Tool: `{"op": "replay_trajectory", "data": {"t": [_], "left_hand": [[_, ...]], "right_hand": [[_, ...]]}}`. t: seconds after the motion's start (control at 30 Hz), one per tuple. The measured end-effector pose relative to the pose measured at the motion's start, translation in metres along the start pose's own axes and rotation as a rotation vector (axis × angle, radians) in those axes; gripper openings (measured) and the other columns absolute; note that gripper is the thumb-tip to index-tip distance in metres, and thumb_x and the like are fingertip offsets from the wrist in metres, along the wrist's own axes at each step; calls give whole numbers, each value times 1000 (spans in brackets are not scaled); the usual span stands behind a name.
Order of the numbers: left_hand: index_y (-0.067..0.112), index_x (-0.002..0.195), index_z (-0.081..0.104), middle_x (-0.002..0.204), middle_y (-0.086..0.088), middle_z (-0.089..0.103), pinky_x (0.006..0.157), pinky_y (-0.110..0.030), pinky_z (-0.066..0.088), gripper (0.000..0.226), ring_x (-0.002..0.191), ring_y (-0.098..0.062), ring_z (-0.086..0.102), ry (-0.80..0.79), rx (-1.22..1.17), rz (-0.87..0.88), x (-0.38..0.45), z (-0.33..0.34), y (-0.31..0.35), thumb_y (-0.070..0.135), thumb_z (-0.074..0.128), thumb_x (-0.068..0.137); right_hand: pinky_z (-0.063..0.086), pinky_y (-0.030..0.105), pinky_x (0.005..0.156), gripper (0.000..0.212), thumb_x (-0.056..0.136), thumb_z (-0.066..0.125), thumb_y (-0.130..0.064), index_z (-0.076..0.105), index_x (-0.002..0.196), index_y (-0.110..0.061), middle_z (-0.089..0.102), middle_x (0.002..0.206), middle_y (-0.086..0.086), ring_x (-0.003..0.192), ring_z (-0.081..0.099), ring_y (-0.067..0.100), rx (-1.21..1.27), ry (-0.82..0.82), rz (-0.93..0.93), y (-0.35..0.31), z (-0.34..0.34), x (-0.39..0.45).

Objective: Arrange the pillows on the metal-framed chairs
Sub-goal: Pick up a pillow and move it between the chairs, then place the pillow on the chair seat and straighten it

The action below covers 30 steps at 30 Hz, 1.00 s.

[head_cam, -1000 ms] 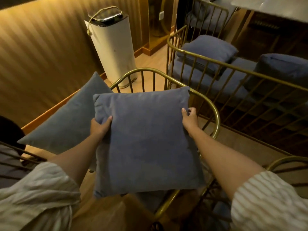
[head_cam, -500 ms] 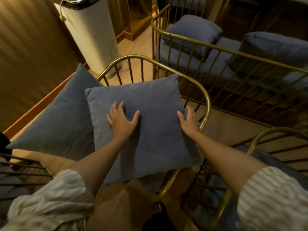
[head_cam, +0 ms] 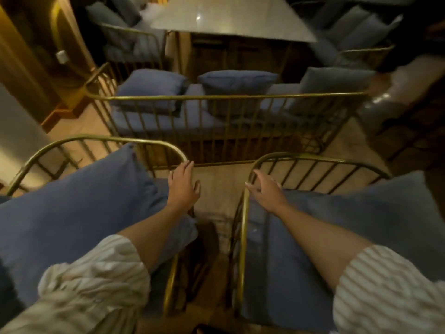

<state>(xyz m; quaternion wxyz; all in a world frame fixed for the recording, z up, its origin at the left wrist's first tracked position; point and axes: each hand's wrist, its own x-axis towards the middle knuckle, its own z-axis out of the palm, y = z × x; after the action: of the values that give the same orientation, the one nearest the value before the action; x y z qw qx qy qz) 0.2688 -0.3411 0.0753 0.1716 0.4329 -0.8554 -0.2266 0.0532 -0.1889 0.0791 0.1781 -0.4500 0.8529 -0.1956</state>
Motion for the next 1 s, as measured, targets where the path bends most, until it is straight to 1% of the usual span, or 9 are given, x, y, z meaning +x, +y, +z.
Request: {"op": "replay_trajectory", "data": {"t": [0.1,0.27,0.4,0.6,0.67,0.77,0.83,0.93,1.0], "left_hand": [[12,152,33,159,-7,34,122,-45,13,63,149,-26,25,-59,-10,131,2,33,66,24,58,96],[12,152,33,159,-9,33,121,-46,10,65,149,-27,25,-201,15,288,-3,97,162,21,59,94],[10,151,37,157,-12,37,119,-45,14,64,146,-30,30,-274,48,282,-11,162,238,24,60,93],[11,153,29,159,-13,30,119,-51,17,63,145,-35,28,-444,66,244,-21,268,348,31,54,99],[11,154,27,159,-13,29,119,-53,17,63,145,-36,28,-516,89,231,-21,295,383,34,51,100],[12,154,27,159,-14,29,117,-53,18,62,145,-36,28,-582,70,247,-15,330,426,34,51,101],[12,152,31,156,-15,35,115,-55,27,62,141,-39,35,-634,21,231,-5,350,446,35,54,99],[10,144,44,144,-17,49,103,-53,44,65,130,-39,48,-729,-18,193,22,392,461,48,56,93],[10,137,51,135,-16,58,95,-48,50,72,120,-37,56,-772,-16,173,41,428,463,63,50,88]], "right_hand": [[23,50,116,67,98,48,-51,33,153,-15,44,154,11,142,39,31,59,93,140,65,-34,-33],[25,42,116,64,99,51,-44,34,151,-11,41,155,14,144,37,32,129,199,365,182,-76,-90],[21,42,117,63,99,53,-40,33,152,-11,36,158,14,146,32,31,87,274,533,276,-101,-138],[14,53,118,64,96,58,-33,34,151,-11,24,164,14,152,18,30,32,482,786,400,-123,-207],[16,55,117,70,92,63,-32,33,151,-10,21,164,18,152,17,34,66,611,929,421,-126,-225],[18,57,118,88,89,65,-41,18,156,-9,12,164,23,152,13,39,266,782,1148,444,-118,-240],[18,55,119,101,87,66,-50,10,157,-3,14,163,25,151,14,41,427,862,1245,452,-109,-243],[15,50,120,104,85,71,-47,11,157,-3,19,163,20,151,16,37,649,949,1301,463,-102,-237],[13,48,121,104,84,73,-45,12,157,-3,20,163,18,152,16,35,655,1015,1258,471,-102,-230]]}}
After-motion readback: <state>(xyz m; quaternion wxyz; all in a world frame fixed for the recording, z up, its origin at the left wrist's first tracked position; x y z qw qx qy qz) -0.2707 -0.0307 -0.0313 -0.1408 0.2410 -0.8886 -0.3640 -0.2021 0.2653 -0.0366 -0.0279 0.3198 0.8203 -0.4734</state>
